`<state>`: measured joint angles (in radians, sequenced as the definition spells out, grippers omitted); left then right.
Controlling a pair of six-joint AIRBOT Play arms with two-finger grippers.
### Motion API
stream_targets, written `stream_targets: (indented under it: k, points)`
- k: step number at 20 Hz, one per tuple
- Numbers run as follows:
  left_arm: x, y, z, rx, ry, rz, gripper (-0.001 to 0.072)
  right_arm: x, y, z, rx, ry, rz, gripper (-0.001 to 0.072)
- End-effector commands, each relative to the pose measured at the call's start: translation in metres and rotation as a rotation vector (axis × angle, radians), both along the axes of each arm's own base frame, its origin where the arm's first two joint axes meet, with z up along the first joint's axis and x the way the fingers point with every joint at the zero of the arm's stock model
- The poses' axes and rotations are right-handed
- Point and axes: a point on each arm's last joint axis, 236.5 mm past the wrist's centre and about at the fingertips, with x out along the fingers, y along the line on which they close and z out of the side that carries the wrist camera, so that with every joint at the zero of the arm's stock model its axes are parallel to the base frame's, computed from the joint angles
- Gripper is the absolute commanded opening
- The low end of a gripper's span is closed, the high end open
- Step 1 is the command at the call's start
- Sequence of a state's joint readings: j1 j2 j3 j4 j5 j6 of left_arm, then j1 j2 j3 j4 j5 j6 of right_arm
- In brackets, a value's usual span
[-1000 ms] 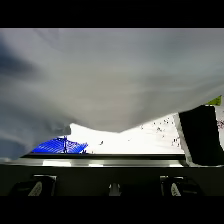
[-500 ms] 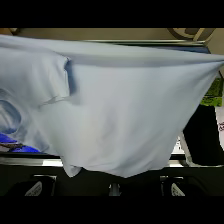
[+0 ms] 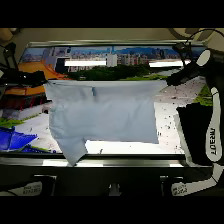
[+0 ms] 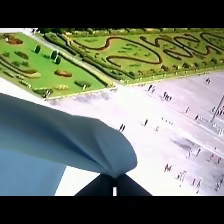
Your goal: Fold the shirts.
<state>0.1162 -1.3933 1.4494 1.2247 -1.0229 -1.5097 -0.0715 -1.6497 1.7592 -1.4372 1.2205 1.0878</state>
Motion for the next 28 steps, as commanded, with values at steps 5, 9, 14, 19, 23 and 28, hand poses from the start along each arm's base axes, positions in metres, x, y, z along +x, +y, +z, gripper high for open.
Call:
stream_targets:
  k: [5,9,14,19,23,28]
  points:
    - [0.072,0.005,-0.079,-0.092,-0.041,0.099,0.0027,0.075,-0.004,-0.034,0.041,-0.197,-0.120,0.0017]
    - [0.045,-0.002,-0.106,-0.109,0.114,0.048,0.0025,0.041,0.007,-0.066,0.069,-0.004,-0.095,0.0016]
    - [-0.030,0.021,-0.094,0.022,0.361,-0.121,0.0026,-0.049,0.005,-0.072,-0.016,0.336,0.074,0.0016]
    - [-0.095,0.004,-0.161,-0.055,0.637,-0.068,0.0029,-0.098,0.040,-0.136,0.150,0.549,0.065,0.0017]
    - [-0.100,0.011,-0.147,-0.077,0.664,-0.037,0.0443,-0.097,0.030,-0.123,0.159,0.548,0.027,0.0445]
    - [-0.125,0.041,-0.101,-0.084,0.617,-0.004,0.0437,-0.132,-0.040,-0.062,0.150,0.559,-0.065,0.0487]
